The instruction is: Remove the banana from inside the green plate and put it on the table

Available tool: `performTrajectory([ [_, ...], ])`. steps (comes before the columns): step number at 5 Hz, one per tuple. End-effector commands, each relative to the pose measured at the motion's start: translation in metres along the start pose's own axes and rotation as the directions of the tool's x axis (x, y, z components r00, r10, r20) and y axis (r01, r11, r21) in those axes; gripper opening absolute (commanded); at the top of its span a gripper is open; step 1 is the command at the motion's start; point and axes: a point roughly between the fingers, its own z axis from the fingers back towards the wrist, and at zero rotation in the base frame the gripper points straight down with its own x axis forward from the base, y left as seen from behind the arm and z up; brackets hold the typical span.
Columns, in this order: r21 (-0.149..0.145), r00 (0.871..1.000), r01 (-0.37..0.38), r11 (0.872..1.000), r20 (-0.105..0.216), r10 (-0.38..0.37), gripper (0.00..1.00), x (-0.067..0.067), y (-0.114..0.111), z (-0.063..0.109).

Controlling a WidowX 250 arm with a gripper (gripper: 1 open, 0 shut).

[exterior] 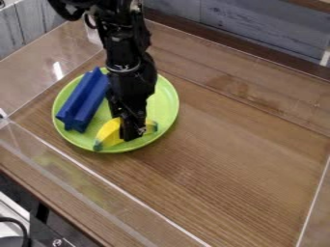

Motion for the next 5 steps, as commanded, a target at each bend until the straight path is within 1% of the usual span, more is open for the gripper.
performTrajectory([
  [1, 0.019, 0.999, -0.022, 1.0, 0.04, 0.021, 1.0, 0.0058, 0.0087, 0.0122],
  [2, 0.01, 0.998, -0.032, 0.999, 0.05, 0.032, 1.0, 0.0067, 0.0093, 0.0141],
  [4, -0.002, 0.997, -0.042, 0.999, 0.059, 0.042, 1.0, 0.0076, 0.0098, 0.0119],
  [5, -0.004, 0.997, -0.041, 0.999, 0.059, 0.041, 0.0, 0.008, 0.0101, 0.0094],
])
